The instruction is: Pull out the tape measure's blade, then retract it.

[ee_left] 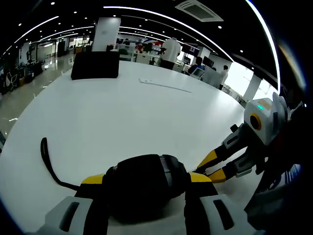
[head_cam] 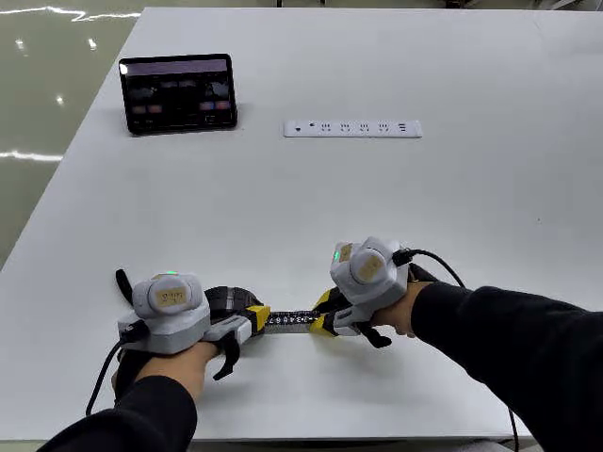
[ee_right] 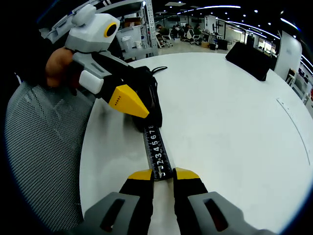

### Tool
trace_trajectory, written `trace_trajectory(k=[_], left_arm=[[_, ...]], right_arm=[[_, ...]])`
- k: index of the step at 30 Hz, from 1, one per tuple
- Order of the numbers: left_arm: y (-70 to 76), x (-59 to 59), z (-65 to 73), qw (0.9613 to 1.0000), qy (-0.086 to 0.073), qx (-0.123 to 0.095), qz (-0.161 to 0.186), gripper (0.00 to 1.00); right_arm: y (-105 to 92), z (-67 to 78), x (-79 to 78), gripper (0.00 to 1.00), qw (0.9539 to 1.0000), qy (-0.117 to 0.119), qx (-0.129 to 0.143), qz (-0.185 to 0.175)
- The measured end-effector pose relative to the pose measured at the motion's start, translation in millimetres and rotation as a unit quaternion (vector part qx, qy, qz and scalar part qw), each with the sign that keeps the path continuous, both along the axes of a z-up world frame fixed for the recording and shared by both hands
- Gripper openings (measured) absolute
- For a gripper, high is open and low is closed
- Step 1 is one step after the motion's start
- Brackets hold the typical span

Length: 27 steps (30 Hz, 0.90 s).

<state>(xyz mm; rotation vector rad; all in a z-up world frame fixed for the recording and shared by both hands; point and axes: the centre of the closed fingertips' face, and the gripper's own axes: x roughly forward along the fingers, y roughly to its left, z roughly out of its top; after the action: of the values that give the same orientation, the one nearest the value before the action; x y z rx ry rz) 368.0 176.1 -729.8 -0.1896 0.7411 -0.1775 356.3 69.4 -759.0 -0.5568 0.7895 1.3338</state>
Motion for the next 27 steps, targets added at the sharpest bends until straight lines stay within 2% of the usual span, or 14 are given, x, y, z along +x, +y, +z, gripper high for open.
trace_trajectory(k=[5, 27], left_arm=[[1.7, 0.2, 0.3, 1.0, 0.002, -0.009, 0.0, 0.58], [1.2, 0.3, 0.8, 0.9999, 0.002, -0.012, 0.001, 0.58]], right_arm=[[2.8, -0.1, -0.2, 0.11, 1.0, -0.001, 0.002, 0.003], [15.9, -0.5, 1.1, 0.1, 0.9998, -0.004, 0.012, 0.012]])
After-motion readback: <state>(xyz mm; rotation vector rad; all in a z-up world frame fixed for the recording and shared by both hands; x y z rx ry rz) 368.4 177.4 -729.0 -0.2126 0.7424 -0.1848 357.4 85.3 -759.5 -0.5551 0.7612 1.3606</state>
